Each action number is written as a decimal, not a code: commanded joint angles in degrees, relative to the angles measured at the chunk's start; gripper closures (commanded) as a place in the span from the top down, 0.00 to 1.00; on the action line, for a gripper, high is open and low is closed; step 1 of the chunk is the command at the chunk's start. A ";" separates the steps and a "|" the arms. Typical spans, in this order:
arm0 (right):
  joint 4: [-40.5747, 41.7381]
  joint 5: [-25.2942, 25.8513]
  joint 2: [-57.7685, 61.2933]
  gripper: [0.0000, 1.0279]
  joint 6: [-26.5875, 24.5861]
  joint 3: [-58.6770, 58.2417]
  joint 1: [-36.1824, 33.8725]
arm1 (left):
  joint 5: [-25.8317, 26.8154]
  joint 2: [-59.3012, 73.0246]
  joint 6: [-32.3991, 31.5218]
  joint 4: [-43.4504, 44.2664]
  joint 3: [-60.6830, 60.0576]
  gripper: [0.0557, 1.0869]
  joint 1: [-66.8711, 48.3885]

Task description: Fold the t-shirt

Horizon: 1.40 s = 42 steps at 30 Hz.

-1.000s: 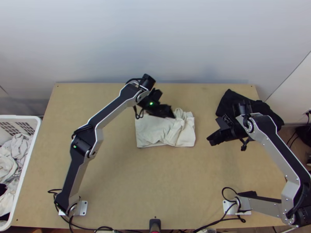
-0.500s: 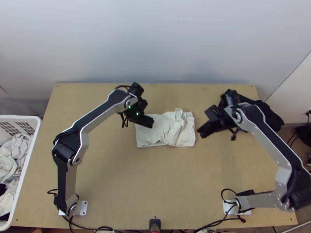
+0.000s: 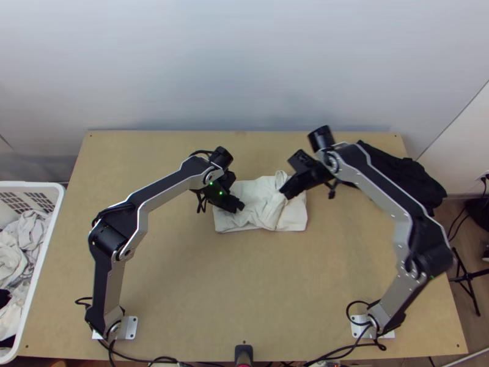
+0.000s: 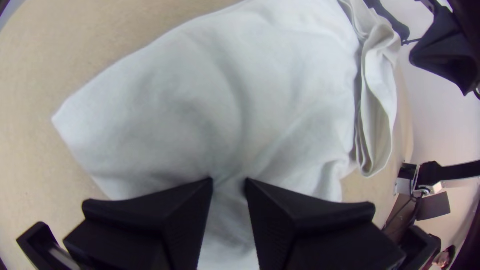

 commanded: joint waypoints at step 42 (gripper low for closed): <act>-4.07 13.78 -17.16 0.03 -4.03 -11.96 -1.38 | -2.42 2.55 1.15 0.80 -1.47 0.38 -0.67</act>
